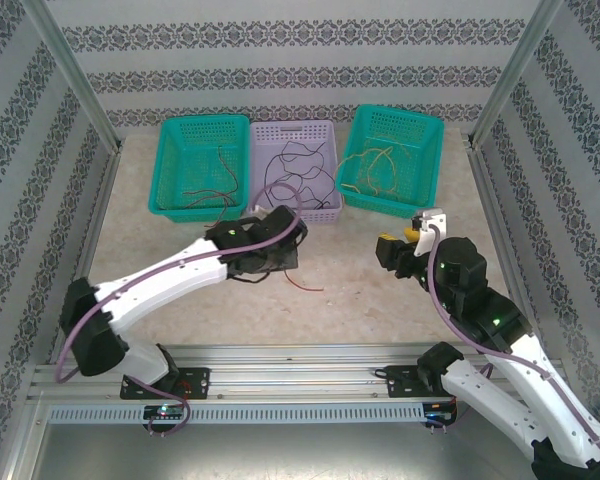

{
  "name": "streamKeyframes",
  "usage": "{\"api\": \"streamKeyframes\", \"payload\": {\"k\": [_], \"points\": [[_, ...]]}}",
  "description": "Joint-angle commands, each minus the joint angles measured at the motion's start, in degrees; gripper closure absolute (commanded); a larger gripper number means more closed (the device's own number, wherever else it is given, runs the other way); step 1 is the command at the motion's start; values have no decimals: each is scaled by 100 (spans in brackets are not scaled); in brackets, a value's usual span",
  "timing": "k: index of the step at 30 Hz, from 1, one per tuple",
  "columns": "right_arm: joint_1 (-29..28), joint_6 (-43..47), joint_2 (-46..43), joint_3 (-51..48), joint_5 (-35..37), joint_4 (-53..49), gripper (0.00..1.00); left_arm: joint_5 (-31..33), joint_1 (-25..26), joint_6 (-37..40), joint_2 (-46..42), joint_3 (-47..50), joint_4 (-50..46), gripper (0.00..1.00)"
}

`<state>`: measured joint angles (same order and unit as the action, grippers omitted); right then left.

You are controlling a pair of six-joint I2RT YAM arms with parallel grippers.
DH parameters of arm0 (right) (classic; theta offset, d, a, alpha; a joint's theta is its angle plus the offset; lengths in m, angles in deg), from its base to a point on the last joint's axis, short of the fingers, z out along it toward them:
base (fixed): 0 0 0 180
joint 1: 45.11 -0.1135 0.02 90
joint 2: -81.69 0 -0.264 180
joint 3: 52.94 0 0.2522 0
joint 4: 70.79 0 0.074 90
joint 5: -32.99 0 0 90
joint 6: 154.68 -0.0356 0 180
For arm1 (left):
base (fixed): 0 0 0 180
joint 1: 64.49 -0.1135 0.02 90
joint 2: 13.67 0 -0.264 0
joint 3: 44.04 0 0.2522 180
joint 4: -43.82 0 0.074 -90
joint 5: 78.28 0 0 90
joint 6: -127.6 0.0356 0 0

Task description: Untangle the cables

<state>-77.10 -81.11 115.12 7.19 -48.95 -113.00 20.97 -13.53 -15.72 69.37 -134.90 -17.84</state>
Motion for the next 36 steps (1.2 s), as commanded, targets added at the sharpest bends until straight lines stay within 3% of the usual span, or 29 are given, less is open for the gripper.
{"api": "streamKeyframes", "payload": {"k": [1,5,14,18,24,31,36], "points": [[18,-106,17,12,-50,214,40,593,46,240,-397,-473,-768,100],[9,-163,225,96,-150,301,41,1140,14,710,-608,-1188,-1142,100],[-88,-126,671,331,-18,530,41,1922,-810,2753,-350,-3374,-1025,100],[-89,-89,900,416,93,649,40,1643,-1648,3154,-319,-3432,-504,100],[86,13,1356,619,136,828,40,641,-2935,3249,-358,-2264,794,100],[1018,-447,2623,1178,-587,1217,41,-736,-3932,3350,-40,-953,2613,100],[1581,-707,3800,1732,-888,1473,41,-1144,-4452,3075,568,-653,3150,100]]}}
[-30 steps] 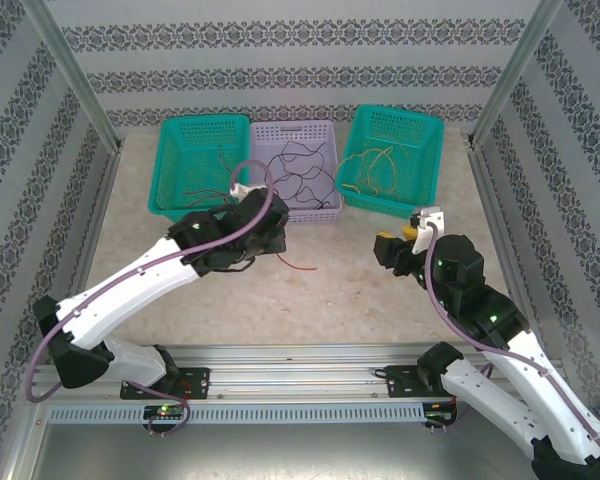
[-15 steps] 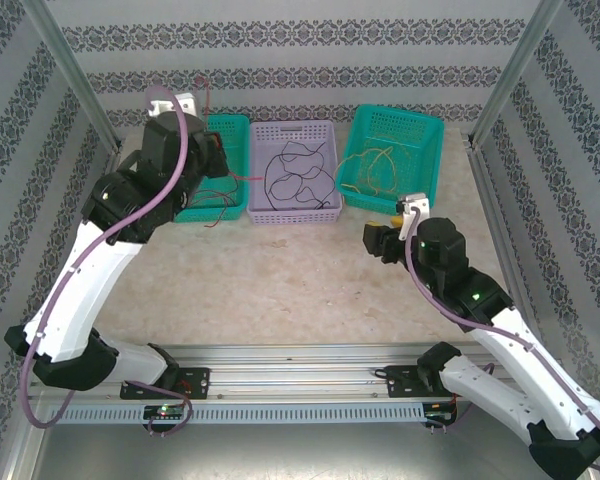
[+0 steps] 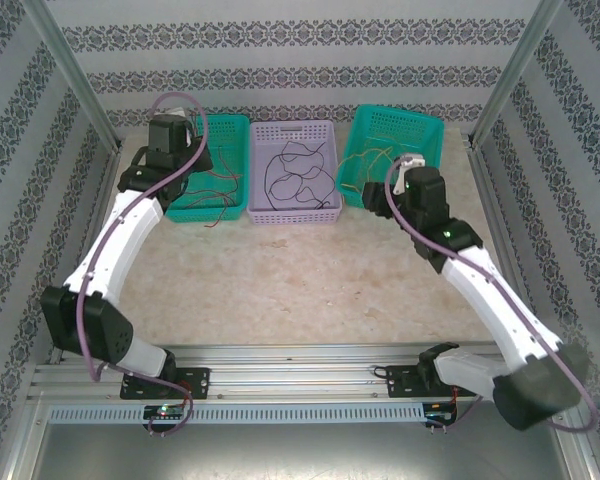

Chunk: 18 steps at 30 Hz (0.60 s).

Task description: Untangle the cables

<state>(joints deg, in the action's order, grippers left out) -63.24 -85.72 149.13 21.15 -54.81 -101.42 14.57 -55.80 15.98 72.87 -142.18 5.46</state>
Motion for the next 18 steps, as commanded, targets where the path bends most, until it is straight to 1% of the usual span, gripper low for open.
{"api": "streamKeyframes", "payload": {"k": [1,6,7,8,11,13,16,18], "points": [[254,-266,668,482,-253,366,41,-617,-281,-136,369,71,878,100],[379,-243,2066,1290,-650,266,44,-447,-346,-98,1049,53,1003,100],[389,-195,2305,1442,-841,150,47,-522,-395,-172,1157,68,1008,100],[359,-198,2464,1476,-868,135,48,-613,-441,-223,1246,110,1034,100],[289,-266,2731,1306,-1077,470,48,-608,-522,-238,1439,299,1121,100],[194,-172,2918,1398,-1258,425,47,-683,-585,-279,1560,397,1163,100],[-60,-30,3152,1535,-1206,380,47,-721,-636,-302,1727,490,1261,100],[-89,-104,3293,1627,-1218,383,47,-813,-649,-333,1869,459,1262,99]]}}
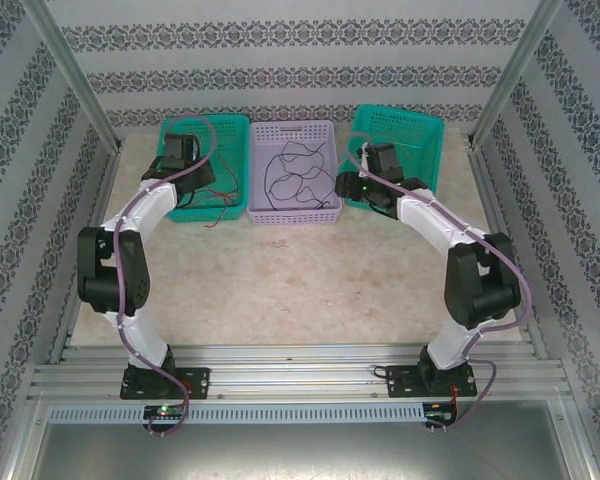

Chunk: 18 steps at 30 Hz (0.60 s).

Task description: Untangle the cables

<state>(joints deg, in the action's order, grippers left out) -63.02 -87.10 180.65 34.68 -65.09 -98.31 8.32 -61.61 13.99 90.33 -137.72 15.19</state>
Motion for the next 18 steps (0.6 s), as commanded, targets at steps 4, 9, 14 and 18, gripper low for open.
{"api": "streamKeyframes", "payload": {"k": [4,9,14,18], "points": [[-125,-54,246,328,-240,73,47,-216,-71,-139,234,34,328,95],[-26,-265,400,289,101,378,46,-292,-76,-209,281,-4,345,59],[107,-305,884,723,-50,314,47,-302,-76,-253,189,-42,283,39],[274,-463,1157,928,-130,374,47,-311,-77,-307,20,8,303,37]]}}
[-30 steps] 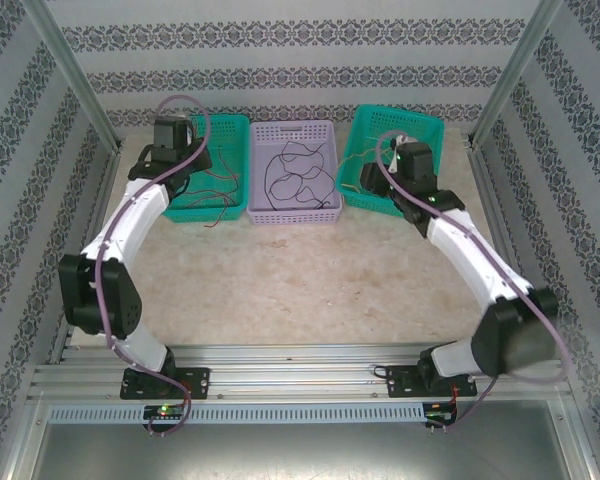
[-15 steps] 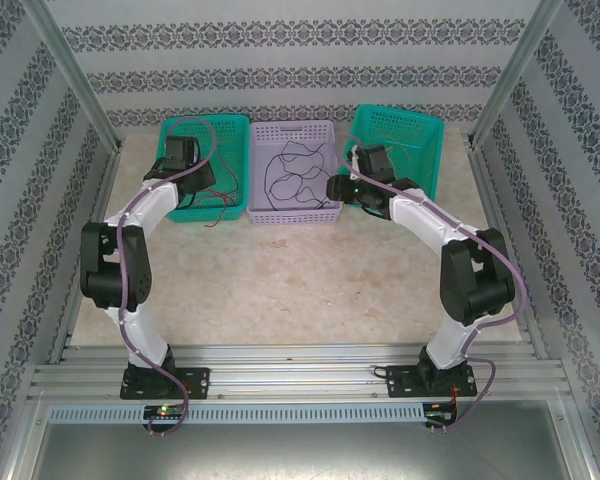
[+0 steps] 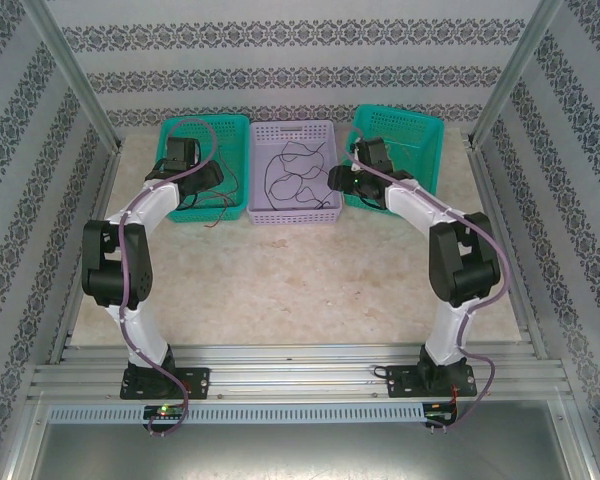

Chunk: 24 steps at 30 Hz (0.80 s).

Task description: Untangle the cables

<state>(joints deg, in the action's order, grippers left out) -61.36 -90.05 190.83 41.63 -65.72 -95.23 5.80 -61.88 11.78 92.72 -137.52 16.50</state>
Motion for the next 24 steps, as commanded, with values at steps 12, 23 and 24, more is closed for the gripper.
{"api": "streamKeyframes", "payload": {"k": [12,23,24], "points": [[528,-181,610,1175,96,-238,49,-68,-41,-463,-688,133,-85,32],[587,-552,1841,3031,-314,-1363,53,-120,94,-892,-1059,522,-331,5],[582,-497,1947,3190,-291,-1519,55,-148,107,-906,-1129,592,-319,5]]}}
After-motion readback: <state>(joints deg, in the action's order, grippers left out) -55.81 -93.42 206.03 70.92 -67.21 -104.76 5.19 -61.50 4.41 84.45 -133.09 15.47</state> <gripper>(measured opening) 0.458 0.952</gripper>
